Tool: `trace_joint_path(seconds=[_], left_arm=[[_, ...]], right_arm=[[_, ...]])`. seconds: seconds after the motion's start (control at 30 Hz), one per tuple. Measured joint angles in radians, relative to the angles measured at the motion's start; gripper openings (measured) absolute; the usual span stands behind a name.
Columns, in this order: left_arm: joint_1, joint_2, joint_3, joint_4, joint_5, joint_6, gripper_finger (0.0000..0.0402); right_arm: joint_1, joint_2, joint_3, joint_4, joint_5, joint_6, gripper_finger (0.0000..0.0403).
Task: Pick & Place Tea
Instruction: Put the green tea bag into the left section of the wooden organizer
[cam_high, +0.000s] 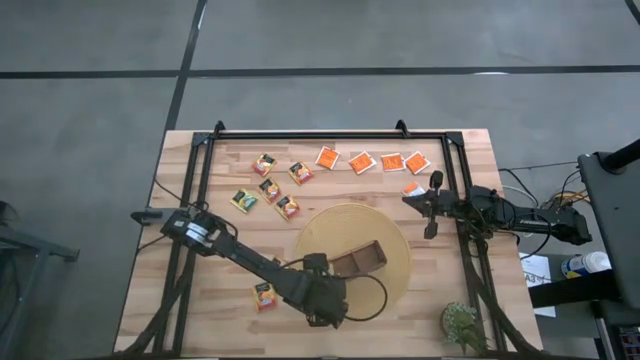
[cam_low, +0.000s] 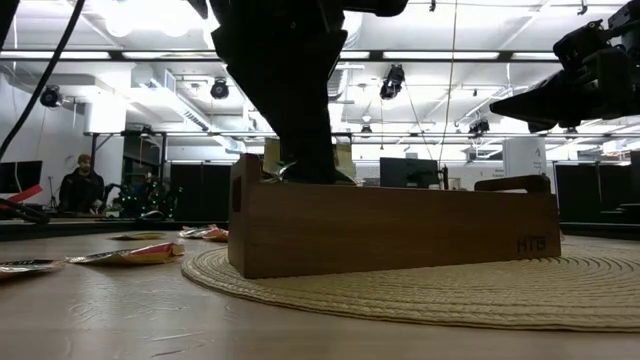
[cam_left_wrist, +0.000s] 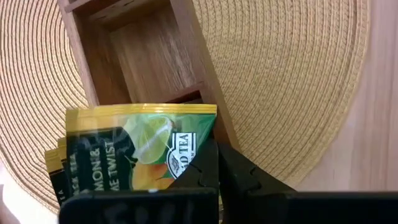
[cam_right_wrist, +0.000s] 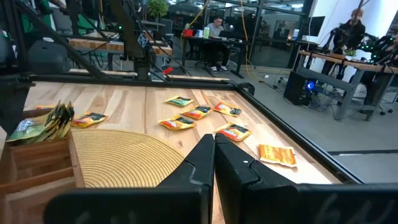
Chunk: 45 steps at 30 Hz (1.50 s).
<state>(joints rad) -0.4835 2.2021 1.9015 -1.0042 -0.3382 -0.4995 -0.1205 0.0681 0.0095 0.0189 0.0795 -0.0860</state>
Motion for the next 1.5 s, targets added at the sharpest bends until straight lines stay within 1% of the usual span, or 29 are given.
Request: trace_joint_path(seconds=[0.13, 0.33, 0.73, 1.27, 1.5], left_arm=[[0.000, 0.000, 0.002, 0.000, 0.001, 0.000, 0.0000], [0.001, 0.000, 0.023, 0.000, 0.035, -0.002, 0.0000], [-0.003, 0.000, 0.072, 0.001, 0.034, 0.023, 0.0000], [-0.003, 0.000, 0.073, -0.032, -0.020, 0.033, 0.0000], [-0.002, 0.000, 0.044, -0.033, -0.026, 0.027, 0.0000]], right_arm=[[0.000, 0.000, 0.000, 0.000, 0.000, 0.000, 0.0008], [0.000, 0.000, 0.000, 0.000, 0.000, 0.000, 0.0008], [0.000, 0.000, 0.000, 0.000, 0.000, 0.000, 0.0008], [0.000, 0.000, 0.000, 0.000, 0.000, 0.000, 0.0008], [0.000, 0.000, 0.000, 0.000, 0.000, 0.000, 0.0008]])
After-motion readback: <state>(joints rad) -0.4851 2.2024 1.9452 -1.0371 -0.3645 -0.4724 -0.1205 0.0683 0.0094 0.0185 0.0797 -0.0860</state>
